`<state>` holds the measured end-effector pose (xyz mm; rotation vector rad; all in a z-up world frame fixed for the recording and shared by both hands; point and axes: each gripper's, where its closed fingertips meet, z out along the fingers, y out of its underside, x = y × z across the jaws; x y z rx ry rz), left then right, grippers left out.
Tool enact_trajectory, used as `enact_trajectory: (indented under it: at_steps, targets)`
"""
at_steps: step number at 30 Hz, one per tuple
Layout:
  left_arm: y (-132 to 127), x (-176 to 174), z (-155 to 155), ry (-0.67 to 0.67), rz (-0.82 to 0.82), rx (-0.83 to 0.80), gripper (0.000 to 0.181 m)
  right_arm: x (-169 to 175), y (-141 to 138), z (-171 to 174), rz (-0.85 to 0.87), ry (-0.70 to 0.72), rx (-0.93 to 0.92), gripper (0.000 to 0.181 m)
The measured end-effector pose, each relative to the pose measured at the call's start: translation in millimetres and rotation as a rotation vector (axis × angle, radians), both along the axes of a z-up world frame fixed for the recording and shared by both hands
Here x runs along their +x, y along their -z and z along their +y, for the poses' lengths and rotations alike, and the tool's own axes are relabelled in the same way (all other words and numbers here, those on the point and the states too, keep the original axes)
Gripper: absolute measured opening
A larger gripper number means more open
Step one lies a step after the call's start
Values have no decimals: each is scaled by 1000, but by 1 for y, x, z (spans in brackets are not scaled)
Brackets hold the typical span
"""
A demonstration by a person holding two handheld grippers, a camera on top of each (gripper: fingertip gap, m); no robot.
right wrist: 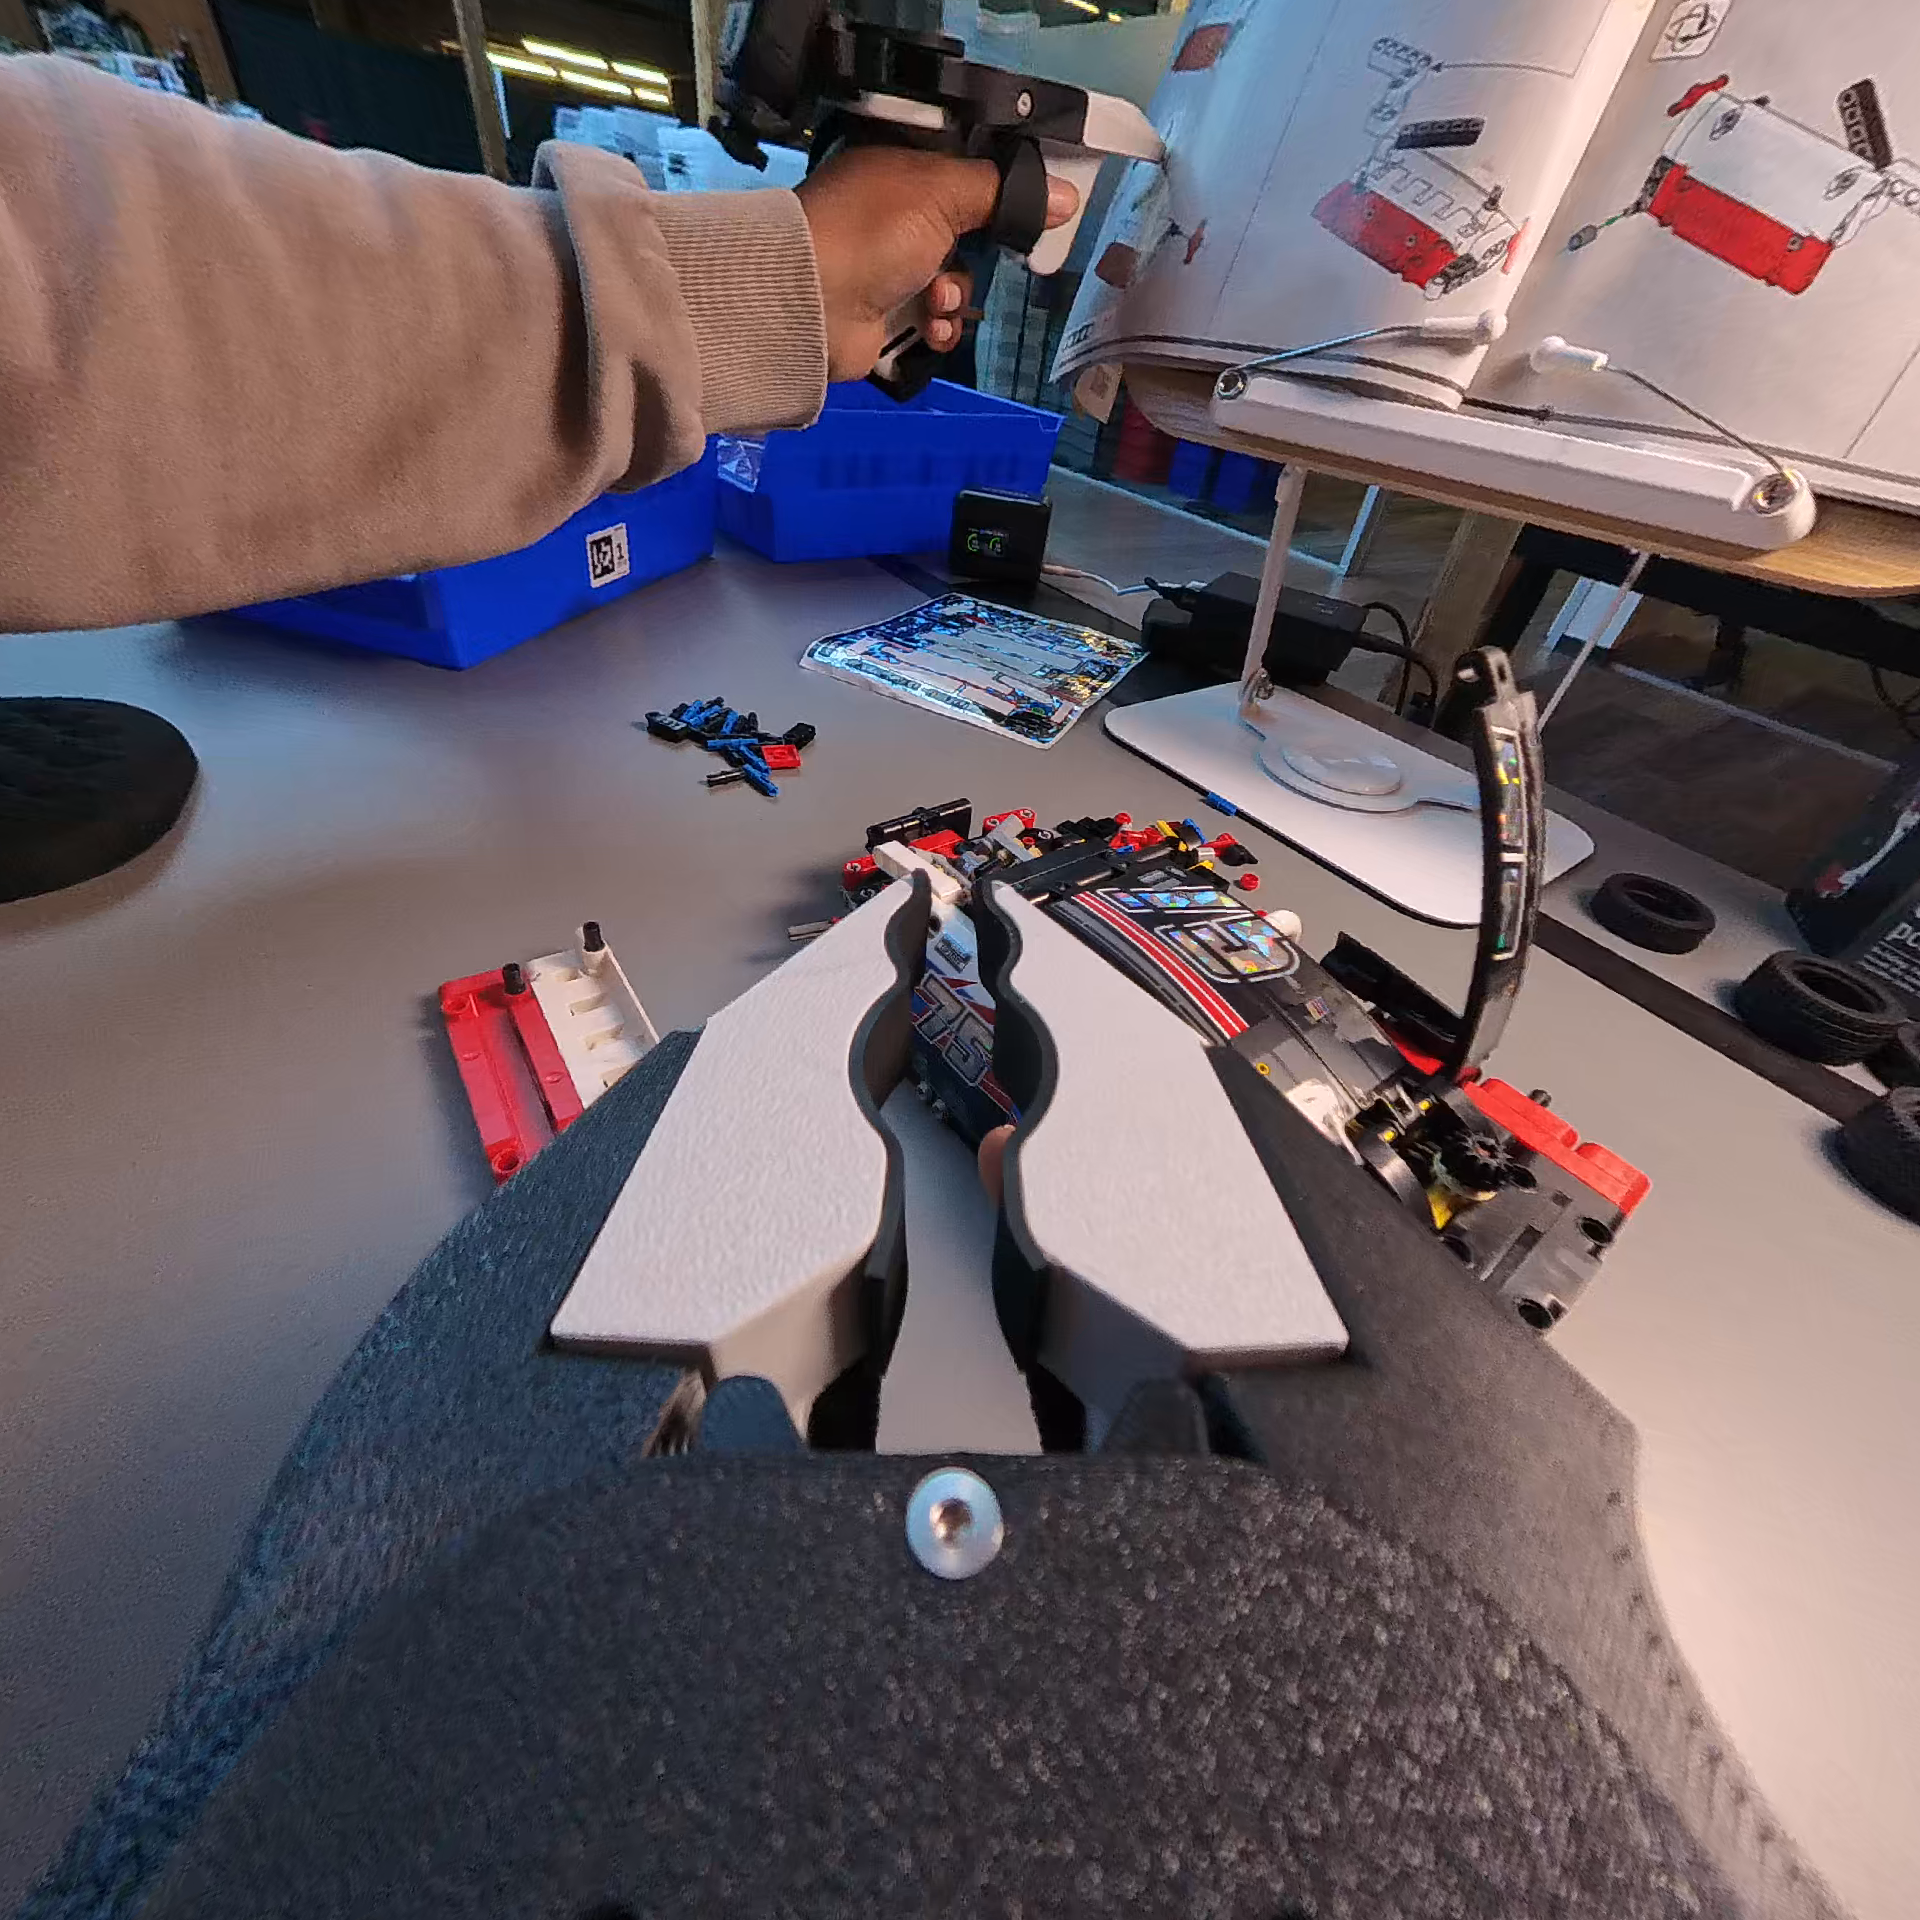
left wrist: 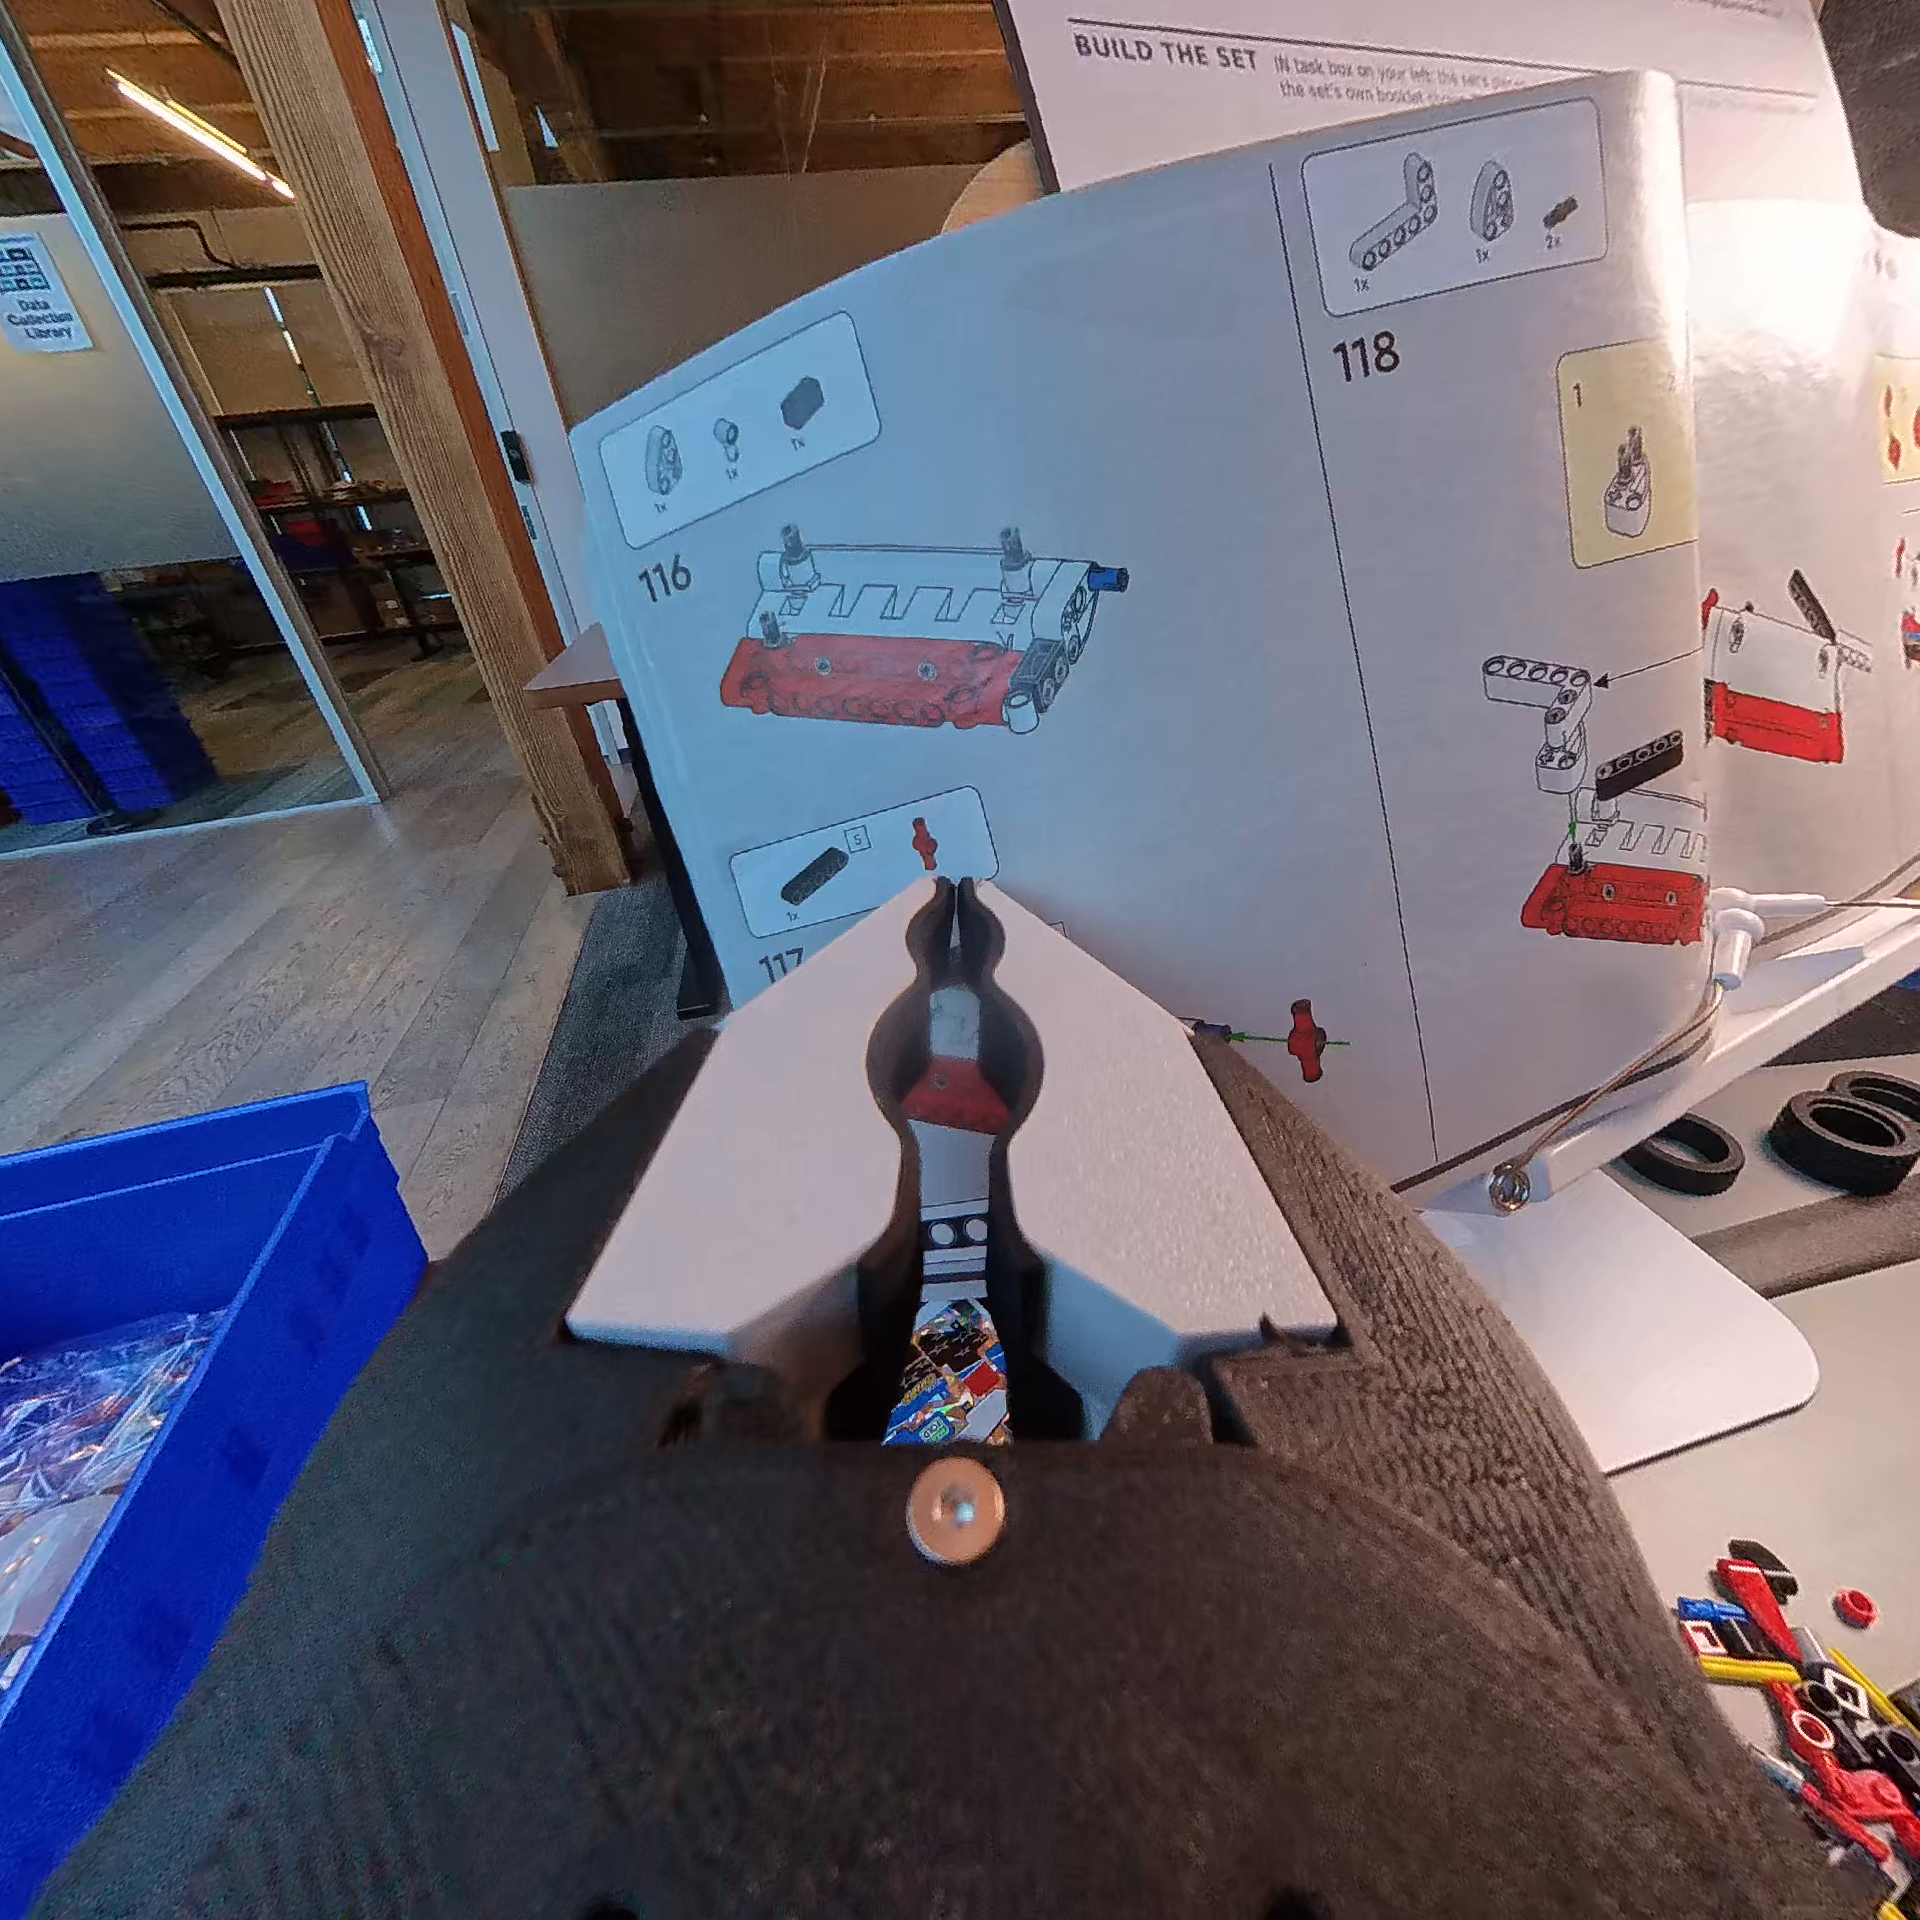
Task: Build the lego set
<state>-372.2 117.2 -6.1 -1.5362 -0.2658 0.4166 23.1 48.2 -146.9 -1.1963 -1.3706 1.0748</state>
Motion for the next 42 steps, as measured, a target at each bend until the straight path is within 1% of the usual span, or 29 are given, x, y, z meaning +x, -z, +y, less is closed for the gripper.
enact_trajectory:
  at_steps: [9, 17, 25, 31, 36, 39, 42]
  targets:
    - [2, -2, -4, -12, 9, -20, 0, -2, 8, -11, -44, -32, 98, 5]
    - [5, -5, -7, -11, 17, -36, 0, -2, 11, -13, -56, -46, 106, 5]
    - [7, -8, -12, -8, 19, -40, 1, -2, 13, -29, -57, -124, 119, 7]
    - [11, -18, -20, -26, 16, -52, 2, -1, 13, -36, -49, -163, 134, 7]
    - [2, -16, -36, -22, 13, -52, 6, -1, 14, -36, -54, -163, 139, 8]
    - [-6, -2, -55, 23, 25, -73, 10, -1, 13, -35, -50, -157, 140, 8]
    - [-18, 21, -83, 89, 66, -76, 11, -1, 13, -35, -48, -157, 134, 7]
